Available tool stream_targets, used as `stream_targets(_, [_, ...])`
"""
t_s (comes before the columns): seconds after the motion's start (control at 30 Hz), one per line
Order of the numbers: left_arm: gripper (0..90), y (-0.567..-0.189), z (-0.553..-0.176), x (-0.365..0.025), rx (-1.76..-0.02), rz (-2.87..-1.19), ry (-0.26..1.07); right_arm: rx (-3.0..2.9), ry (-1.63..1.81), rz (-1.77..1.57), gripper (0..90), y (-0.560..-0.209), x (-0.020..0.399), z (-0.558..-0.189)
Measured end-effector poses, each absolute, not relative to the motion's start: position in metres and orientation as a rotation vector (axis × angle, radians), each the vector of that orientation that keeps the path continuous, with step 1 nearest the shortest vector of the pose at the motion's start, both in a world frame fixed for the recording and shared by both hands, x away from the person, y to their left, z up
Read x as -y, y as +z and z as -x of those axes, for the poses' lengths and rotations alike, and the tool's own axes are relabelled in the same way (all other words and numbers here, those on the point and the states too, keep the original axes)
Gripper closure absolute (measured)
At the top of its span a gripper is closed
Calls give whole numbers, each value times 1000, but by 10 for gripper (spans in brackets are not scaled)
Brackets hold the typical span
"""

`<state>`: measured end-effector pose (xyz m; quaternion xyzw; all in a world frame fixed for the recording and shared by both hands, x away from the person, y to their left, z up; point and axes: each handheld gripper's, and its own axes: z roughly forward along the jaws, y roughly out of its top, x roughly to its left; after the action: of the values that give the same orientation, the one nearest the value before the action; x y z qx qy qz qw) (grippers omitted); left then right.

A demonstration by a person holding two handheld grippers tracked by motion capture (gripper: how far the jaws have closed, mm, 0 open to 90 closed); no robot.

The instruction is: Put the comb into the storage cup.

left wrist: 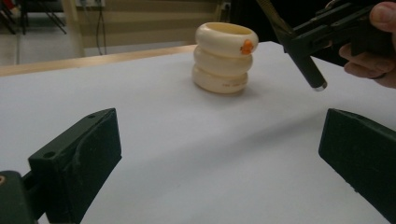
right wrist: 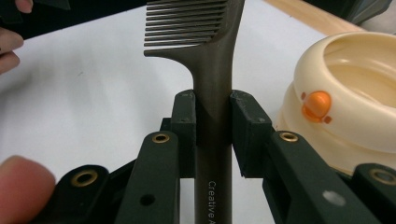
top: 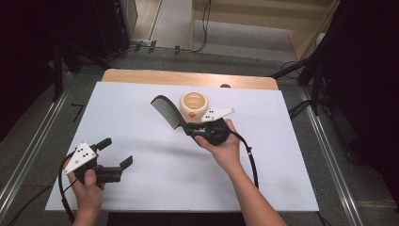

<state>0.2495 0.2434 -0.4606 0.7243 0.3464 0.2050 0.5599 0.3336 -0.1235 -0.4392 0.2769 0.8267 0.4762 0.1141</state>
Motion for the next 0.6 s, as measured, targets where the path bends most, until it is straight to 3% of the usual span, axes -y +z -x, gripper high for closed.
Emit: stream_targets(0.6, [0, -432, -272, -178, -719, -1692, 357, -2367, 1472, -799, 705, -445, 139, -312])
